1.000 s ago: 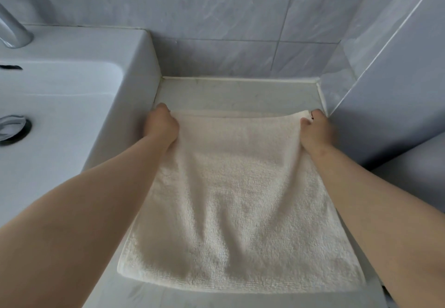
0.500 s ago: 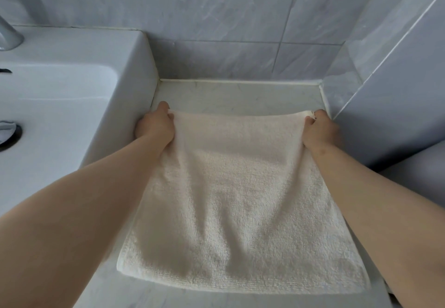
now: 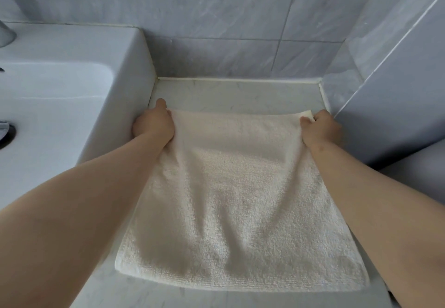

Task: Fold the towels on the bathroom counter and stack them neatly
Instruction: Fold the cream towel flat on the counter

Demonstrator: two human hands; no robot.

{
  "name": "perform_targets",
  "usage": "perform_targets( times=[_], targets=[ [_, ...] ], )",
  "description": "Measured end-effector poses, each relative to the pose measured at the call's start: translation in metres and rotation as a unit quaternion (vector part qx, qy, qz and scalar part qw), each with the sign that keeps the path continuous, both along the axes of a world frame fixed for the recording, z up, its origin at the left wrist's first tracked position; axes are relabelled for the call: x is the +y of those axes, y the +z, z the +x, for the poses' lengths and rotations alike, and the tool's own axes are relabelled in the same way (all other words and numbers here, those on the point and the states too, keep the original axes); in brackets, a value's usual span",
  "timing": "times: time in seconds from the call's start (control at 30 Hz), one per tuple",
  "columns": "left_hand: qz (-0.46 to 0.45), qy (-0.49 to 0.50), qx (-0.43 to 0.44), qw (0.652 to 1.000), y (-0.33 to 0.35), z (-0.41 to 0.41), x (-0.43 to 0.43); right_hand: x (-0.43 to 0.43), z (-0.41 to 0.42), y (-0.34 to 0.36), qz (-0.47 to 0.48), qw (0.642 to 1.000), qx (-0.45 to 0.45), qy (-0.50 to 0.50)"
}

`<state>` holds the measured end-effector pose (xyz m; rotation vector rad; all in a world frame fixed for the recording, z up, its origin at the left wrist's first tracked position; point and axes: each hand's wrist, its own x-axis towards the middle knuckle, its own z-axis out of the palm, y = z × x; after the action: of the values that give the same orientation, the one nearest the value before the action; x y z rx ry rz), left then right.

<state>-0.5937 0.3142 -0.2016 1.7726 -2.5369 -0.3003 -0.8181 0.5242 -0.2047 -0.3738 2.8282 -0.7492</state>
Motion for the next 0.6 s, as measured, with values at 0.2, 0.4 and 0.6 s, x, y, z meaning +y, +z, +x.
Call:
perform_targets(
  times=[0.2,0.4,0.6],
  targets=[
    [0.057,0.069,0.132,0.987,0.011,0.009,0.024,0.010,0.010,0.009,-0.122,0.989,-0.072,-0.045],
    [0.121,0.056,0.258,0.957,0.012,0.065,0.082,0.076,0.059,0.027,-0.221,0.967,-0.126,0.000],
    [0.149,0.042,0.282,0.947,0.016,0.122,0.138,0.142,0.108,0.024,-0.177,0.972,-0.148,0.034]
  ],
)
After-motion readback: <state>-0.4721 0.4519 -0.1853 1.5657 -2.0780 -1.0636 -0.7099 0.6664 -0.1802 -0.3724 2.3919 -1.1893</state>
